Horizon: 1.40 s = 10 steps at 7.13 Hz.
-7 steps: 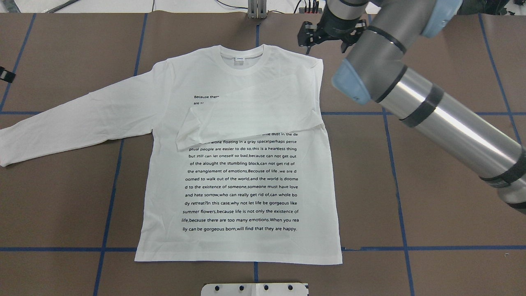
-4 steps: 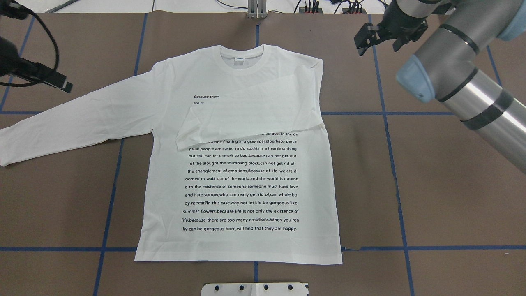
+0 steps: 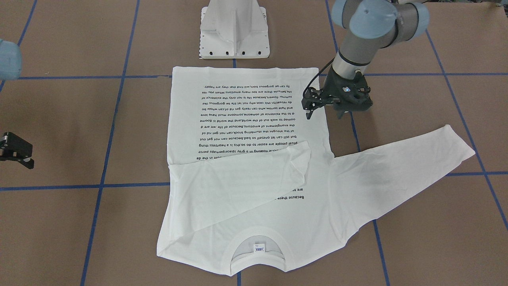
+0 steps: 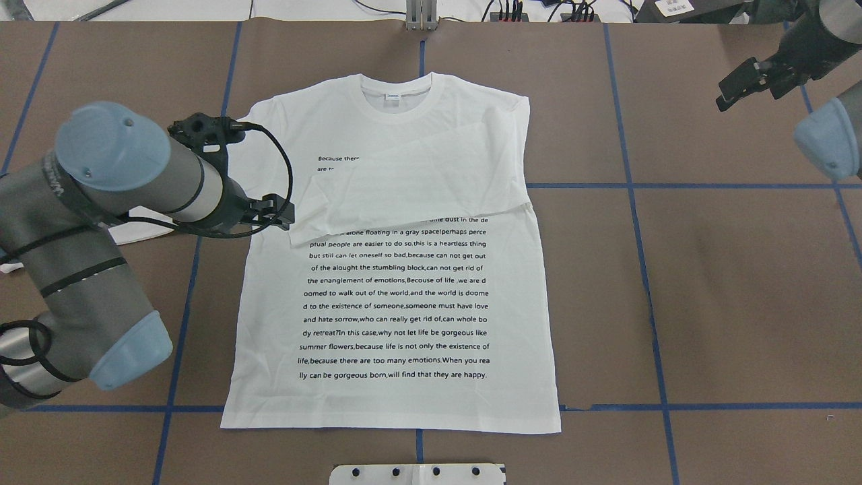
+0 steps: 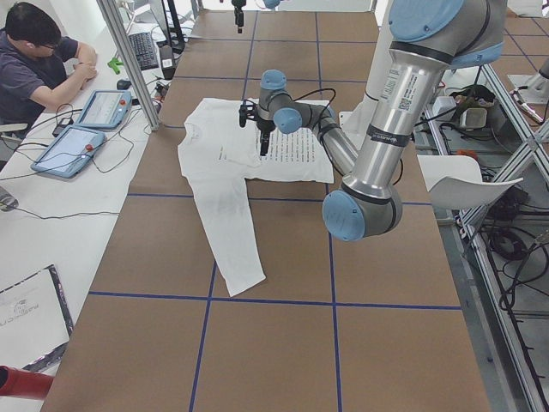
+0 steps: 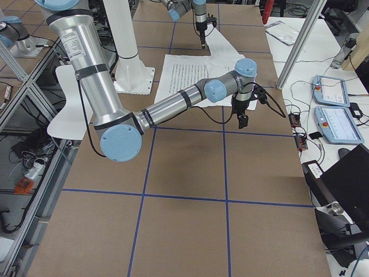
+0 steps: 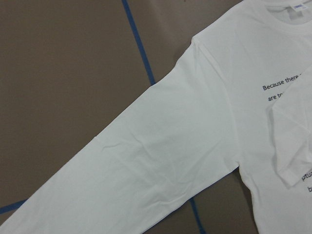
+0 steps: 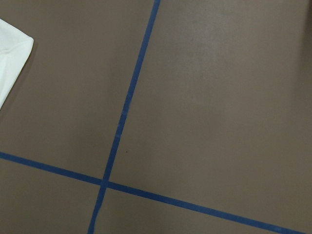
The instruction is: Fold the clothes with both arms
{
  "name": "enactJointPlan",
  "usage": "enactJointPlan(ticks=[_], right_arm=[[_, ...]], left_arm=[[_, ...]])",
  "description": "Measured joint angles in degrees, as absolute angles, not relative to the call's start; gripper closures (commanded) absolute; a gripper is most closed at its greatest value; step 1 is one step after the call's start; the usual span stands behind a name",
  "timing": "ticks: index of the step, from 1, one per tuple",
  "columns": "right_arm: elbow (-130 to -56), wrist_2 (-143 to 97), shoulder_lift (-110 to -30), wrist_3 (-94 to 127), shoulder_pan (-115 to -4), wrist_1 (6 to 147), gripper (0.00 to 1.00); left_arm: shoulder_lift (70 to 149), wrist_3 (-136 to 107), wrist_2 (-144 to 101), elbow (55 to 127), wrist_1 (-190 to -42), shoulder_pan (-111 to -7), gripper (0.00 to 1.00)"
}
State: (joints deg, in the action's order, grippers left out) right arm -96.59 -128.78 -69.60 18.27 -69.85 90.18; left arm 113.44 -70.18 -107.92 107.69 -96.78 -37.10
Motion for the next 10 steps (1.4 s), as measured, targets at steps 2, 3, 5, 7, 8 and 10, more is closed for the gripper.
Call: enactJointPlan(ticks=[2, 3, 5, 7, 8, 10], right_arm=[[-96.7, -128.9, -70.1, 17.7, -70.1, 90.1, 0.00], [-96.7, -128.9, -70.2, 17.7, -70.1, 90.1, 0.00], [-96.7, -128.9, -70.2, 17.7, -70.1, 90.1, 0.00], [-96.7, -128.9, -70.2, 17.7, -70.1, 90.1, 0.00], [-96.8, -128.9, -70.2, 17.7, -70.1, 90.1, 0.00], [-96.8, -128.9, -70.2, 17.7, -70.1, 90.1, 0.00]], left_arm=[[119.2, -75.3, -104.8, 99.4, -96.7, -35.0, 0.00], [121.5, -76.5, -104.1, 95.9, -96.6, -34.7, 0.00], [125.0, -77.6, -102.4, 90.7, -96.1, -34.6, 0.00], [127.2, -77.8, -101.0, 87.3, -94.7, -34.7, 0.00], [128.0, -77.8, -100.2, 85.8, -94.4, -34.8, 0.00], [129.8, -77.7, -98.8, 82.8, -94.1, -35.0, 0.00]])
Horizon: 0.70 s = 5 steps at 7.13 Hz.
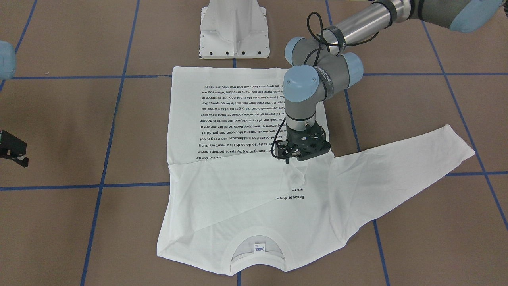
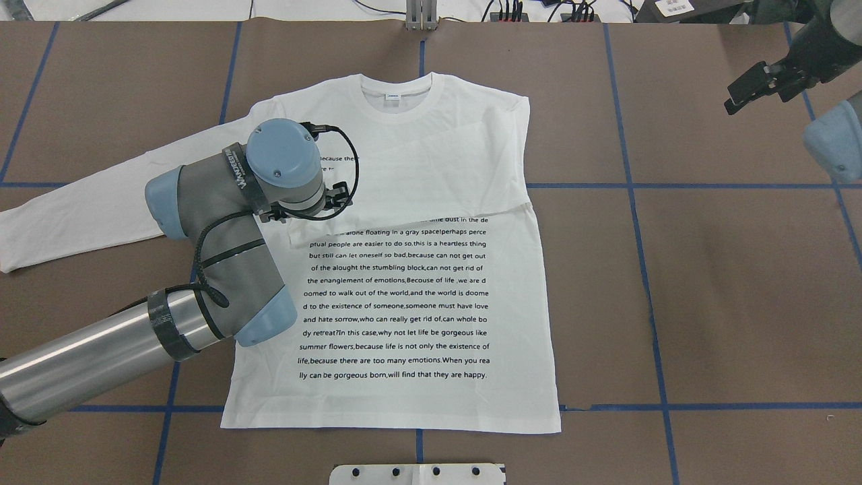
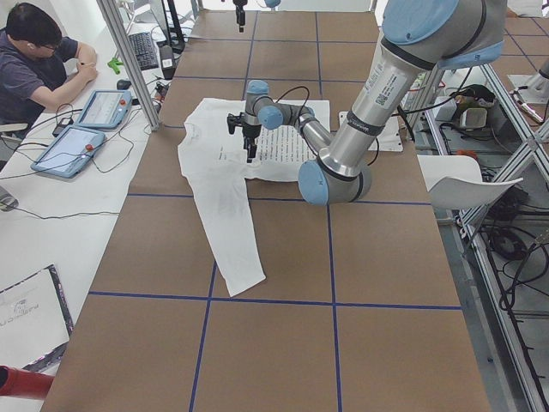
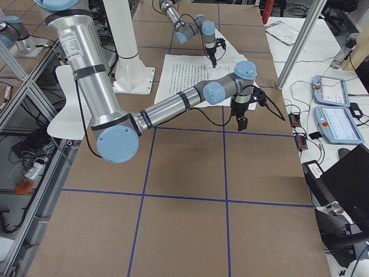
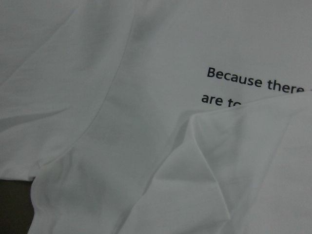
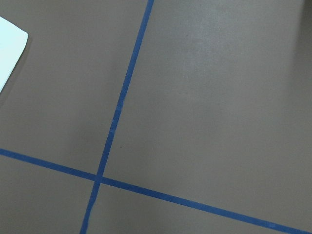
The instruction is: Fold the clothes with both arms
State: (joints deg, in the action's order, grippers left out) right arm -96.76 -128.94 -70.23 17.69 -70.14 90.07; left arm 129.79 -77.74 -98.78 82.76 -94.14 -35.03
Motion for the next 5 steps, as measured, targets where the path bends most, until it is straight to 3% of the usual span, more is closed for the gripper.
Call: enactJointPlan(ticks=[5], right_arm=[[-96.8, -128.9, -70.1, 17.9, -70.1, 90.0, 0.00]], left_arm=[[128.5, -72.8, -96.4, 82.1, -91.7, -38.4, 0.00]])
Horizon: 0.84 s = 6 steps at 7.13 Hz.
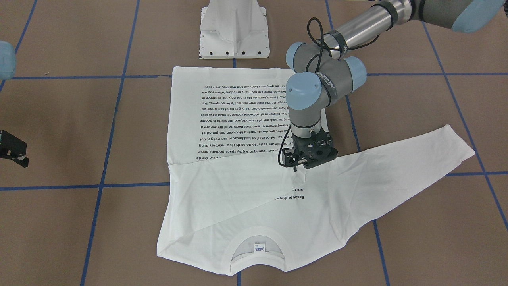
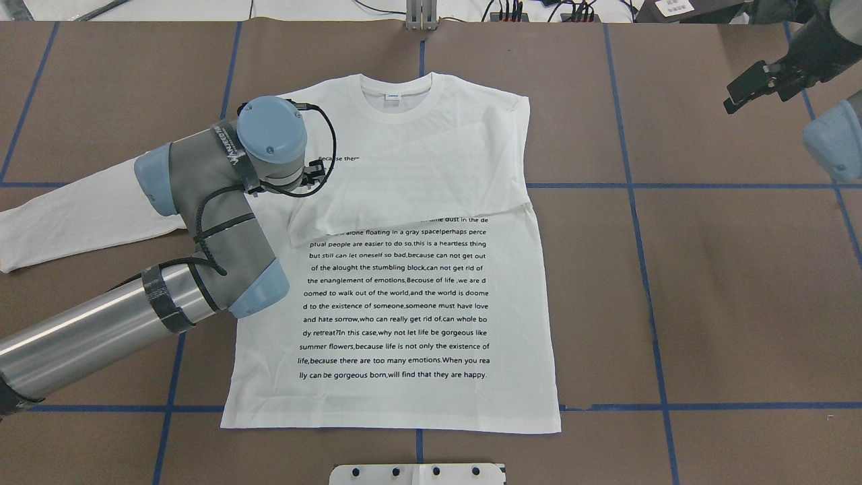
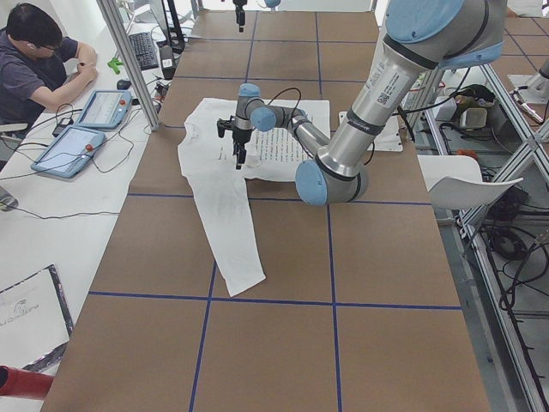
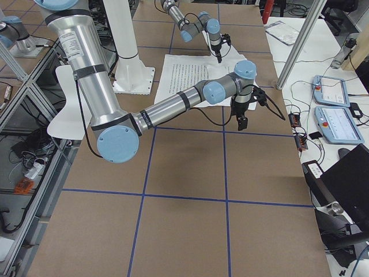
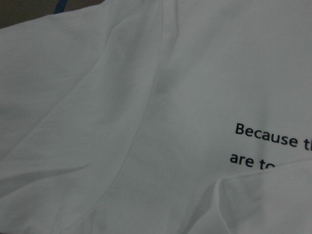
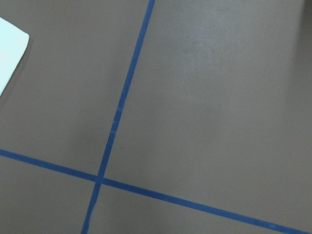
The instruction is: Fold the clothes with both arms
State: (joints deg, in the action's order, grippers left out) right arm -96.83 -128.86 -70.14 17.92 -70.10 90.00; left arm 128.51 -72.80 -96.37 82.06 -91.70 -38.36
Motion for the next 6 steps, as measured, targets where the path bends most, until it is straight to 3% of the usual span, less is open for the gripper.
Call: enactJointPlan(ticks=[4, 6], right_arm=[[-96.9, -128.8, -70.0, 18.2, -70.1, 90.0, 0.00], [-97.5, -128.9, -70.2, 18.3, -70.1, 90.3, 0.00]], left_arm=[[125.0, -62.9, -94.3, 84.4, -92.1, -42.4, 0.00], [122.5, -52.6, -99.1, 89.6, -93.3, -46.5, 0.00]])
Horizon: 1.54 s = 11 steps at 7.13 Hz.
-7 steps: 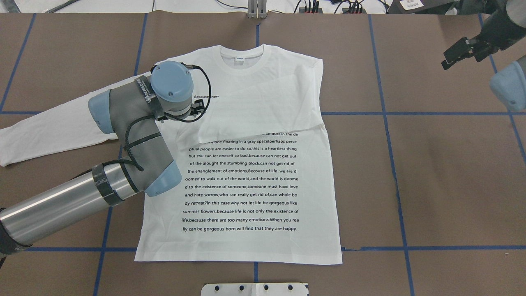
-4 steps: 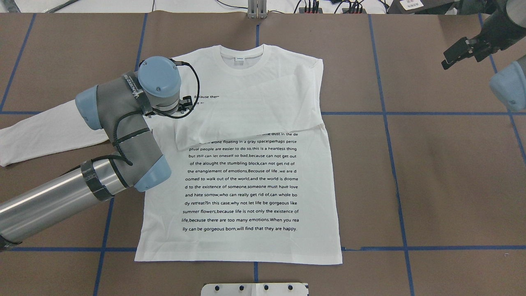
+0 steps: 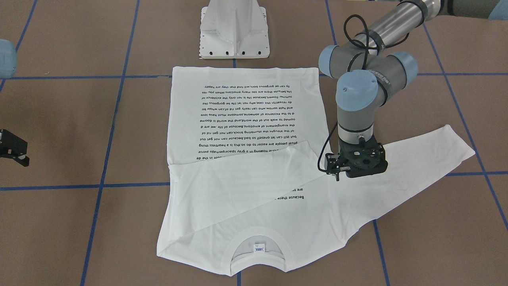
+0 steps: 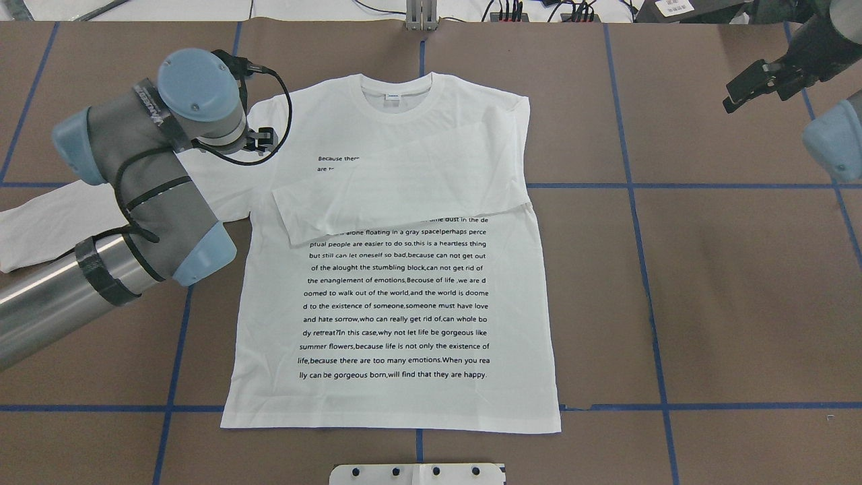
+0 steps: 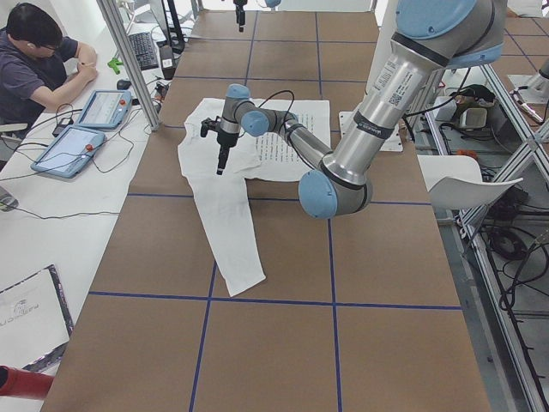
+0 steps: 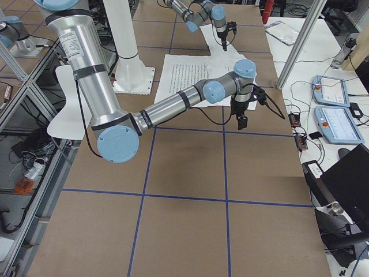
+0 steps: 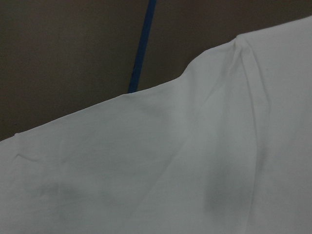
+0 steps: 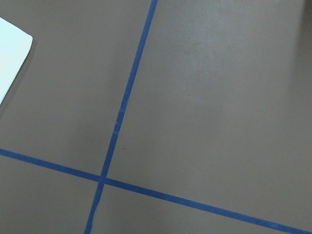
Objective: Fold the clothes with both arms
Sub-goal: 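Move the left gripper out to the cuff of the other sleeve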
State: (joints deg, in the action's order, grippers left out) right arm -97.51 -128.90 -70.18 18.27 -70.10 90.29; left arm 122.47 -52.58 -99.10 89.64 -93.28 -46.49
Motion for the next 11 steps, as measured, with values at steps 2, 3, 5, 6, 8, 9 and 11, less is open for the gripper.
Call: enactJointPlan(ticks=[2, 3, 5, 6, 8, 9, 11], right_arm=[[-97.9, -128.9, -70.6, 18.3, -70.2, 90.4, 0.00], [-98.2, -129.0, -71.5, 18.1, -70.2, 90.3, 0.00], [-100.5, -129.0, -76.1, 17.6, -70.7, 89.8, 0.00], [-101.7, -129.0, -79.2, 16.3, -72.1, 89.8, 0.00], [-102.3, -128.9, -85.1, 7.1, -77.4, 90.2, 0.00], [-102.3, -128.9, -86.8, 3.6, -79.5, 90.3, 0.00], [-102.2, -128.9, -88.1, 1.3, -80.9, 90.4, 0.00]], left_arm=[[116.8, -36.9, -109.6, 92.9, -97.2, -53.8, 0.00], [114.6, -28.5, -113.9, 93.3, -98.1, -57.6, 0.00], [109.0, -14.7, -121.1, 93.6, -101.4, -64.0, 0.00], [104.6, -10.9, -124.9, 93.6, -106.0, -66.8, 0.00], [95.8, -10.7, -129.2, 93.5, -115.8, -69.9, 0.00], [92.2, -13.7, -129.8, 92.8, -120.5, -70.3, 0.00], [87.9, -25.5, -130.2, 87.1, -135.6, -70.4, 0.06]])
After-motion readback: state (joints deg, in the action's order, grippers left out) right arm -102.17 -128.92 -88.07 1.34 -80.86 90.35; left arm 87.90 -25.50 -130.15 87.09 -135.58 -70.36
